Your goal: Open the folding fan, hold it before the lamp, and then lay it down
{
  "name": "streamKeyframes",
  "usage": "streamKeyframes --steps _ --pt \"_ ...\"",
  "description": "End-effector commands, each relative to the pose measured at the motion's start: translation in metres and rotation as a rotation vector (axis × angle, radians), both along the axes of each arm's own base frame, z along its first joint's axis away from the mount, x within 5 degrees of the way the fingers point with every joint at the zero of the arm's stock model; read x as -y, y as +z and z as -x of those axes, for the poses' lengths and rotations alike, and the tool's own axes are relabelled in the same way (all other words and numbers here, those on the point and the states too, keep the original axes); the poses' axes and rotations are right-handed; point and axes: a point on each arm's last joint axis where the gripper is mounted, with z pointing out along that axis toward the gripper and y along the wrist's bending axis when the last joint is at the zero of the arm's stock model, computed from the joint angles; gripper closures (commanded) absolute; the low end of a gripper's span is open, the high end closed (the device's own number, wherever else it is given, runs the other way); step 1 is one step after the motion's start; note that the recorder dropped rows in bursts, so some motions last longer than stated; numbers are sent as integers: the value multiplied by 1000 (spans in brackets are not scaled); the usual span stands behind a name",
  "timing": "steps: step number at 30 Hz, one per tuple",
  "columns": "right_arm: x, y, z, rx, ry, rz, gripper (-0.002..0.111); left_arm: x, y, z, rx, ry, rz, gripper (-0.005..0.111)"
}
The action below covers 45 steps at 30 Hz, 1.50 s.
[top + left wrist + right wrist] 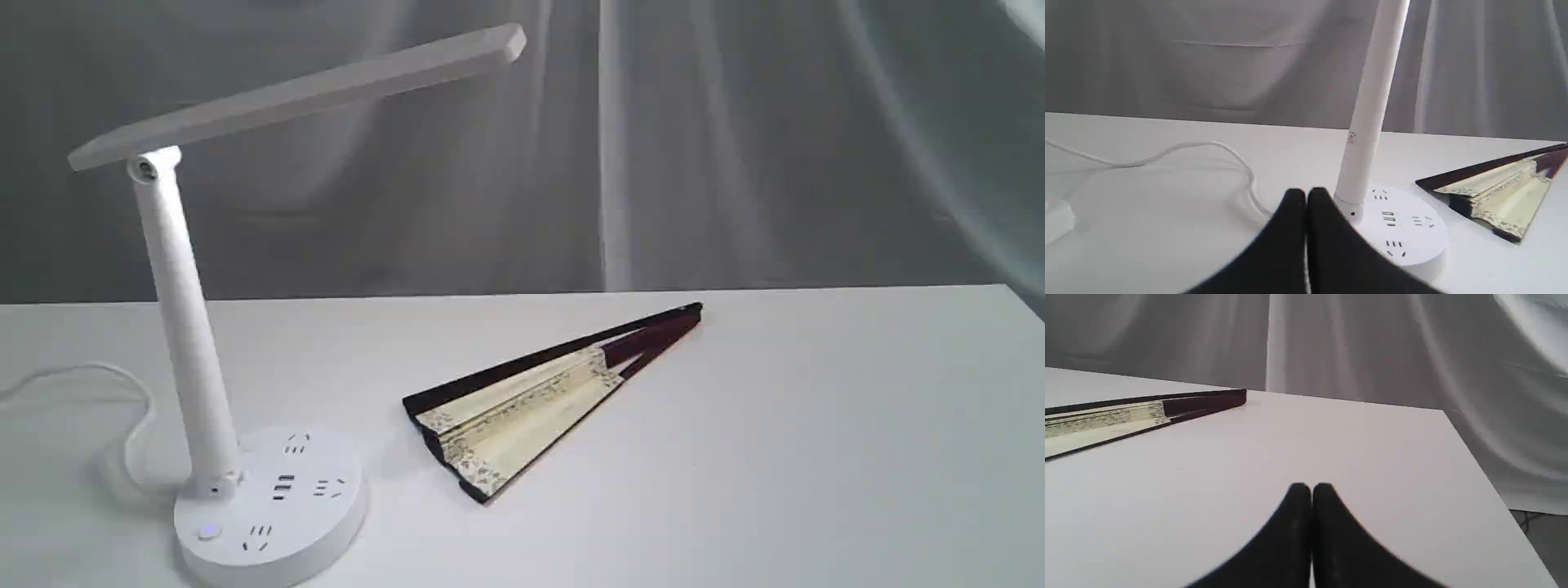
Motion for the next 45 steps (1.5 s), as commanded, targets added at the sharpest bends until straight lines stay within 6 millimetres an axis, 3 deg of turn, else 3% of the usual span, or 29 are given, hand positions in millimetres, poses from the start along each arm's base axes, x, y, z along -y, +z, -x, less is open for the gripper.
streamKeyframes --steps 1,12,17,24,30,35,41,45 --pt "-1 2 0 37 5 -18 108 0 3 0 42 3 30 107" --pt "-1 7 -1 93 8 -83 108 1 7 0 78 3 146 107" --pt "-2 29 3 156 13 -107 108 0 33 5 92 1 155 107" --pt "-2 63 12 215 23 -120 108 0 75 18 180 -7 305 107" --pt "-4 87 25 154 38 -114 108 -2 112 40 145 9 204 107" --pt "-5 104 30 69 46 -110 108 -3 127 62 21 12 110 107" --pt "-5 121 20 -8 44 -111 108 -6 137 81 -67 36 61 107" --pt "-7 120 8 -53 56 -151 108 -5 143 89 -72 26 80 107"
